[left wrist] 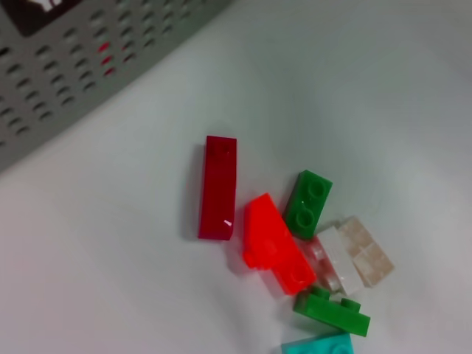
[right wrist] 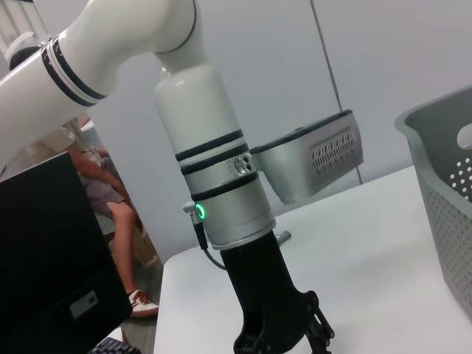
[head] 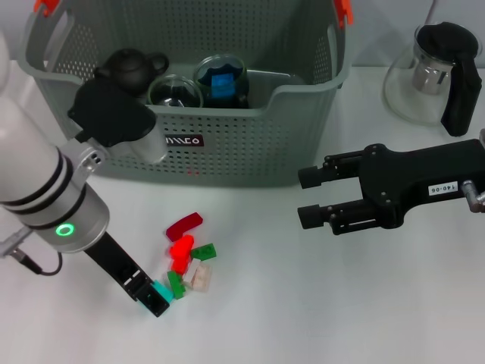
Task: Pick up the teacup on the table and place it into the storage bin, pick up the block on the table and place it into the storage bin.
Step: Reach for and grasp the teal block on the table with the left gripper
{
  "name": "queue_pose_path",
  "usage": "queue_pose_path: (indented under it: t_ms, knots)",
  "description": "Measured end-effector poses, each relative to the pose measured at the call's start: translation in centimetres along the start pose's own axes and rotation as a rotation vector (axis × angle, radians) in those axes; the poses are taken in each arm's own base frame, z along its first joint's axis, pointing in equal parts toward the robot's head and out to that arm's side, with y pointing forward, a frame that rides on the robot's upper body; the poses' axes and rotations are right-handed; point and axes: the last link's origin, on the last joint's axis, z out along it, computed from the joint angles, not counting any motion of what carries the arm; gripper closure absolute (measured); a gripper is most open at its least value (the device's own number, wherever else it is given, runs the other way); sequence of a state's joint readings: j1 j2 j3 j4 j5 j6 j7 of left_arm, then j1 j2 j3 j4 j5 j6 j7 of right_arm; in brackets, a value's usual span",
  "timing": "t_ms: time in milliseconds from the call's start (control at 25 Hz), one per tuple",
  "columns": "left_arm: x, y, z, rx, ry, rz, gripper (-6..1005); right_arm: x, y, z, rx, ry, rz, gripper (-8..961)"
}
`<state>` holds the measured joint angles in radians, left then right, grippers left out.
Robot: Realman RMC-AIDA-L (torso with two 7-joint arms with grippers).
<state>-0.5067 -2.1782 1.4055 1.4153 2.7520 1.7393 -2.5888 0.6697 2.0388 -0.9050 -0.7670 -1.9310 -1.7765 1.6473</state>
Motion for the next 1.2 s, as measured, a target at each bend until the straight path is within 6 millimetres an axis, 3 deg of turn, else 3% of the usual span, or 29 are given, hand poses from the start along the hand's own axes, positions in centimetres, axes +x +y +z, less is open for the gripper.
queue_pose_path:
  t_ms: [520, 1200]
  knots:
    - [1.5, 1.2, 1.2, 0.081, -0.017, 0.079, 114, 0.0, 0.0, -0.2, 0.004, -0.003, -0.024, 222]
    - [1.6, 1.7, 2.8, 0.127, -0.062, 0.148, 126, 0.2, -0.1, -0.4, 0.017, -0.023, -0.038, 220]
